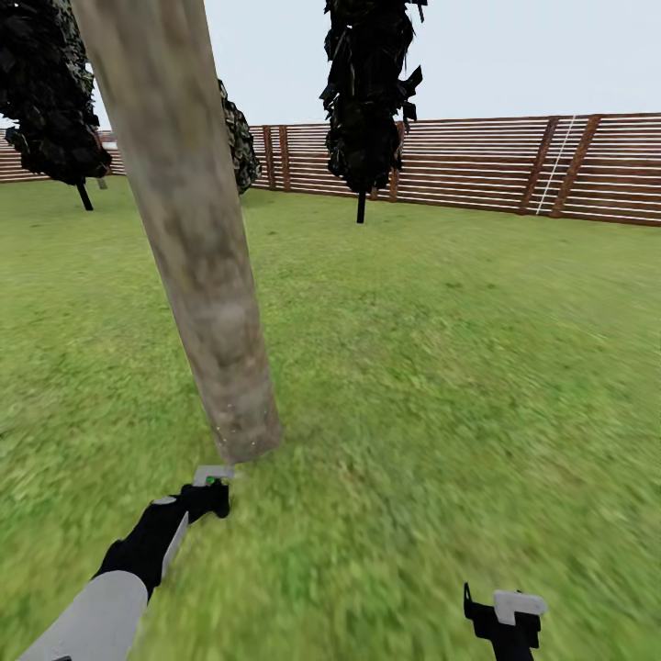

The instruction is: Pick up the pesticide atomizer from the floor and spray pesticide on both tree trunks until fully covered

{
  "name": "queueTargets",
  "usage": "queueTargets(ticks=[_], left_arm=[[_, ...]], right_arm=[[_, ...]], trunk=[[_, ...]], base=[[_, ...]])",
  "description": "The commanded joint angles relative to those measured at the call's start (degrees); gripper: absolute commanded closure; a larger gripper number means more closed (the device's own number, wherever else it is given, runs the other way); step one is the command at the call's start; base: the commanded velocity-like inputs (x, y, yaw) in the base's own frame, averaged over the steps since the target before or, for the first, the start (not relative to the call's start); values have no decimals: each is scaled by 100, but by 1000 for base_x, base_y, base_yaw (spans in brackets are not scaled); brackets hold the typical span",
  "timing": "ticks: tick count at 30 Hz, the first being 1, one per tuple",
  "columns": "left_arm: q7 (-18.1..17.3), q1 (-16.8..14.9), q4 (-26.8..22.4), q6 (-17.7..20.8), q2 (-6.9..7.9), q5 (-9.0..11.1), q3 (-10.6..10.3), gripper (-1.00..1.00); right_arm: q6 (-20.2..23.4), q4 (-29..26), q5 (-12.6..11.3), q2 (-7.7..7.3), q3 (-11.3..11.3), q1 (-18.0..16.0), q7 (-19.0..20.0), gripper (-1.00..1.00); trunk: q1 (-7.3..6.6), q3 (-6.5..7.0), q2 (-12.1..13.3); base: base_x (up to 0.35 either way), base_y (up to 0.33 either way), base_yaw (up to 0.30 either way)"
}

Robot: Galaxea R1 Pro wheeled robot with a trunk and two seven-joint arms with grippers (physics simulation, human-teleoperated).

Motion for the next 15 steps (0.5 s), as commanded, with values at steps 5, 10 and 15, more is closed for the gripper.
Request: queueTargets(ticks=[5,10,15], left_arm=[[25,20,-95,-24,-184,46,-325,100],[-13,-17,-245,22,-186,88,-374,100],[-28,7,-641,74,-30,238,-165,100]], right_arm=[[0,-4,-6,-5,-1,0,0,-100],[0,-4,-5,-6,-1,0,0,-100],[0,-4,-4,-6,-1,0,0,-100]], trunk=[[0,0,0],[0,0,0],[0,0,0]], base=[[-140,0,0],[-64,0,0],[-3,0,0]])
